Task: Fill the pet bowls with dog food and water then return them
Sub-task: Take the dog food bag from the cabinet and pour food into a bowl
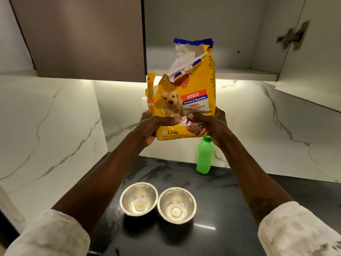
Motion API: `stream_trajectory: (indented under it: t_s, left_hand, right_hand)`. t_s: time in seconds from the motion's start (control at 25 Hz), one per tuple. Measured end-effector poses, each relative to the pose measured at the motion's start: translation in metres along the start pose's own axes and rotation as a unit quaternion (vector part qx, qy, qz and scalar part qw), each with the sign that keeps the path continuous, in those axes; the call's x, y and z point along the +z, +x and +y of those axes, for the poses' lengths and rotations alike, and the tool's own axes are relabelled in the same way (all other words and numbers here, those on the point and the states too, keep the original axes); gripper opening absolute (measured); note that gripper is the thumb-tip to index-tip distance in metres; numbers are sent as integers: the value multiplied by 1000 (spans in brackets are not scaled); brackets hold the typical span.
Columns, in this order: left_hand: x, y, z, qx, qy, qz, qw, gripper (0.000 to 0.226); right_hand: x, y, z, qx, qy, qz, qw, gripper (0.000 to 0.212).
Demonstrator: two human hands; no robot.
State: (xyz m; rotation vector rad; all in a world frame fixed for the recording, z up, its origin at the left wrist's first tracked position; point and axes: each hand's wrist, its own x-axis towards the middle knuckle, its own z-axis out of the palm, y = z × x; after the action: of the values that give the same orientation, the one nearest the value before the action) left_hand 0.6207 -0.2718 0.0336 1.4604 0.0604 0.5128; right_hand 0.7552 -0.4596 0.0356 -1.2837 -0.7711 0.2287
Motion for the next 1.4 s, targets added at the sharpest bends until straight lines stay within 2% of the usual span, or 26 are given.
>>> stream_trajectory:
  t_s: [0.04, 0.12, 0.28, 0.36, 0.44, 0.52, 0.6, 0.72, 0.84, 0.96, 1.04, 1.08, 1.16, 1.2, 1.28, 1.32, 1.4]
  left_hand:
    - [1, -6, -8, -4, -13, 16, 1000, 49]
    - [1, -16, -26, -17, -43, 49, 998, 47]
    - [-9, -32, -82, -60, -96, 117, 987, 68]
    - [-16, -41, -106, -98, -116, 146, 978, 76]
    - [-21, -48, -124, -117, -136, 171, 969, 69]
    - [-22, -52, -139, -136, -142, 178, 964, 59]
    - [-25, -53, -155, -135, -136, 153, 970, 61]
    - [-45, -51, -167, -130, -112, 111, 979, 65]
    - [-78, -49, -168, -150, -41, 71, 985, 53]
    - [-120, -48, -169, -180, 41, -25, 982, 52]
    - [-153, -55, -178, -214, 126, -72, 966, 66]
    - [-170, -59, -188, -232, 201, -56, 950, 76]
    - [-201, -72, -214, -279, 328, 33, 902, 89]
    - [-212, -79, -228, -321, 345, 81, 878, 90]
    - [-217, -93, -247, -432, 299, 111, 844, 82]
    - [-216, -98, -254, -470, 264, 87, 837, 70]
    - [-211, -105, -266, -490, 211, 43, 844, 45]
  right_hand:
    - [1, -2, 9, 7, 10, 0, 1000, 61]
    - [6, -9, 30, 20, 43, 24, 999, 61]
    - [26, -37, 94, 84, 221, 73, 969, 54]
    - [36, -54, 126, 120, 291, 68, 947, 68]
    - [50, -68, 153, 149, 341, 62, 926, 89]
    - [71, -81, 172, 182, 382, 36, 905, 98]
    - [93, -87, 187, 192, 410, 17, 892, 96]
    - [112, -85, 201, 185, 415, 32, 890, 92]
    - [117, -85, 215, 182, 412, 38, 892, 84]
    - [112, -86, 225, 187, 405, 29, 895, 75]
    - [104, -89, 228, 192, 386, 38, 902, 86]
    - [100, -92, 230, 200, 382, 54, 901, 94]
    - [91, -101, 234, 212, 376, 68, 899, 100]
    - [86, -105, 238, 217, 364, 72, 903, 97]
    - [80, -111, 245, 237, 326, 83, 911, 85]
    - [79, -113, 246, 245, 311, 86, 914, 83]
    - [79, -117, 247, 255, 293, 91, 917, 81]
